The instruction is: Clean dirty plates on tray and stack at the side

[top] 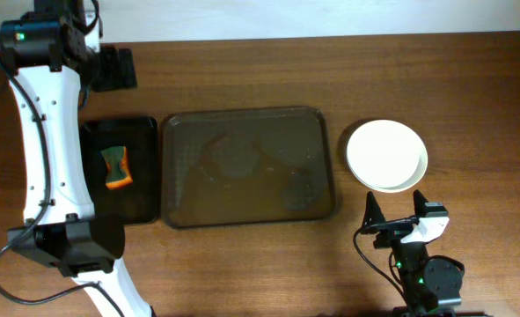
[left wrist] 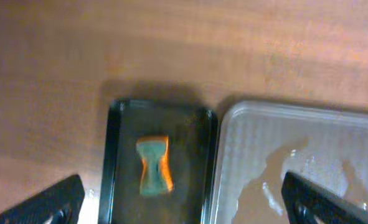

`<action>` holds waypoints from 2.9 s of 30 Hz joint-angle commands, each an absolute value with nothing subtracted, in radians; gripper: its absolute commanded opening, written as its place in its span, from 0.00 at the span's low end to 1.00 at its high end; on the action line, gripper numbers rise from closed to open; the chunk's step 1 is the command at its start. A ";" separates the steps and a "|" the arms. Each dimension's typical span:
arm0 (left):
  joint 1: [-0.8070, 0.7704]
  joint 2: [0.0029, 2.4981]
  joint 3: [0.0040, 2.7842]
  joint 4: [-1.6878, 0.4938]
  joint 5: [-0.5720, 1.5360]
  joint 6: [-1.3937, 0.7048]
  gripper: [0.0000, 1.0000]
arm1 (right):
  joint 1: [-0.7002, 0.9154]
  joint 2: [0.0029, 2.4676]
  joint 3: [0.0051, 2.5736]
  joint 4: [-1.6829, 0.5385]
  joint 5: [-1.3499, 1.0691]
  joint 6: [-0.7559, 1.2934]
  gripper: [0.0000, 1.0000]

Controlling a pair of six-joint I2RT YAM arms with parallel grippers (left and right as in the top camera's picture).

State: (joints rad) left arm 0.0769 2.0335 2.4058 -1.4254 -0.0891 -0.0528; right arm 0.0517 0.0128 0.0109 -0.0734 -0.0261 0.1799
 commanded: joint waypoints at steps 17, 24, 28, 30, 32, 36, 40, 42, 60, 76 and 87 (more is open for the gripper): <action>0.083 0.689 0.659 -0.257 -0.014 0.028 1.00 | 0.059 0.006 0.006 -0.078 -0.025 0.172 0.98; 0.083 0.253 0.184 0.059 -0.014 0.032 1.00 | 0.059 0.006 0.006 -0.078 -0.025 0.172 0.98; 0.083 0.109 0.091 0.060 -0.023 0.032 1.00 | 0.059 0.006 0.006 -0.078 -0.025 0.172 0.98; 0.083 0.056 0.059 0.060 -0.022 0.059 1.00 | 0.059 0.006 0.006 -0.078 -0.025 0.172 0.98; 0.083 0.025 0.034 0.059 -0.022 0.085 1.00 | 0.059 0.006 0.006 -0.078 -0.025 0.172 0.98; 0.083 0.005 0.008 0.034 -0.022 0.085 1.00 | 0.059 0.006 0.006 -0.078 -0.025 0.172 0.99; 0.083 0.005 0.009 -0.084 -0.012 0.084 1.00 | 0.059 0.006 0.006 -0.078 -0.025 0.172 0.98; 0.081 0.006 0.009 -0.084 -0.007 0.084 1.00 | 0.059 0.006 0.006 -0.078 -0.025 0.172 0.98; 0.081 0.006 0.009 -0.084 -0.007 0.084 1.00 | 0.059 0.006 0.006 -0.078 -0.025 0.172 0.98; 0.081 0.006 0.009 -0.084 -0.007 0.084 1.00 | 0.059 0.006 0.006 -0.078 -0.025 0.172 0.98; 0.081 0.006 0.009 -0.084 -0.007 0.084 1.00 | 0.059 0.006 0.006 -0.078 -0.025 0.172 0.99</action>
State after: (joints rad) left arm 0.0795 0.0135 0.0166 -0.0856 -0.0216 0.0647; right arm 0.0525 0.0120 0.0109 -0.0738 -0.0257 0.1791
